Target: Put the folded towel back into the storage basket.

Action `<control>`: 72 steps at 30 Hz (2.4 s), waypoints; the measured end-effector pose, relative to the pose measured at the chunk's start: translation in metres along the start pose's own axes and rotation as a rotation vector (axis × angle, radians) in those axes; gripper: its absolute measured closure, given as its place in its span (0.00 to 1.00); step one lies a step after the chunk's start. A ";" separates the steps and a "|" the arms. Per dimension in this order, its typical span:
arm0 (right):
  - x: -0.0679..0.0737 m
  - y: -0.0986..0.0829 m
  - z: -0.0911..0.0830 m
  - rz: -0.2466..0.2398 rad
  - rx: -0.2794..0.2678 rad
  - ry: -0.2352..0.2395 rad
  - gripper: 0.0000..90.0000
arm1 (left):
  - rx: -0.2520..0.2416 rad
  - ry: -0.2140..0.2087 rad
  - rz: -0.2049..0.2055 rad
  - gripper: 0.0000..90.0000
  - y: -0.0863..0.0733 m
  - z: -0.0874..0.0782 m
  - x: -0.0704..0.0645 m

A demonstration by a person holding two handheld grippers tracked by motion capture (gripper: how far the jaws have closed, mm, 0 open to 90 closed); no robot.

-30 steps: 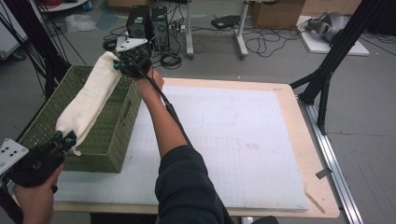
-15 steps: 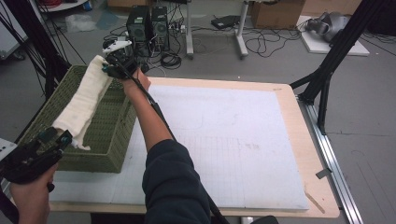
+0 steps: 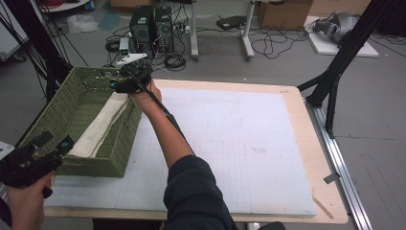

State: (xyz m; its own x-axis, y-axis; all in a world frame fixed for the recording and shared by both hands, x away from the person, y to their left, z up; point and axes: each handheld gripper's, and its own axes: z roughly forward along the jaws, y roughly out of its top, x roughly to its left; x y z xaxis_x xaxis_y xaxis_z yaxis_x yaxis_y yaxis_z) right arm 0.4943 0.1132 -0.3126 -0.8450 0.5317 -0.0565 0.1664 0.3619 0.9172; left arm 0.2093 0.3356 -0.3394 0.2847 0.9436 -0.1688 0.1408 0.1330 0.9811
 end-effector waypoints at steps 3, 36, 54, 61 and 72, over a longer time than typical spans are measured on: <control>-0.001 -0.006 -0.010 -0.006 0.004 0.024 0.38 | 0.020 0.012 0.009 0.22 0.000 0.002 -0.003; -0.026 -0.048 -0.109 0.059 0.008 0.043 0.20 | 0.048 -0.141 -0.031 0.19 -0.003 0.025 -0.026; -0.026 -0.082 -0.172 0.065 -0.005 -0.020 0.20 | 0.041 -0.179 0.045 0.19 -0.006 0.044 -0.041; -0.027 -0.096 -0.196 0.087 -0.009 -0.038 0.20 | 0.048 -0.230 0.029 0.19 -0.006 0.052 -0.049; -0.040 -0.129 -0.236 0.099 0.016 -0.100 0.20 | 0.086 -0.310 0.048 0.20 -0.009 0.074 -0.066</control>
State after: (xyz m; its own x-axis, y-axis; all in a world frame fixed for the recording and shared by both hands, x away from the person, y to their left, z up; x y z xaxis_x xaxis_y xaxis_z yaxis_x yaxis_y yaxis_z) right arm 0.3873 -0.1354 -0.3353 -0.7695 0.6386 -0.0055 0.2555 0.3157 0.9138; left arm 0.2594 0.2500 -0.3438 0.5664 0.8091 -0.1567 0.1965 0.0521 0.9791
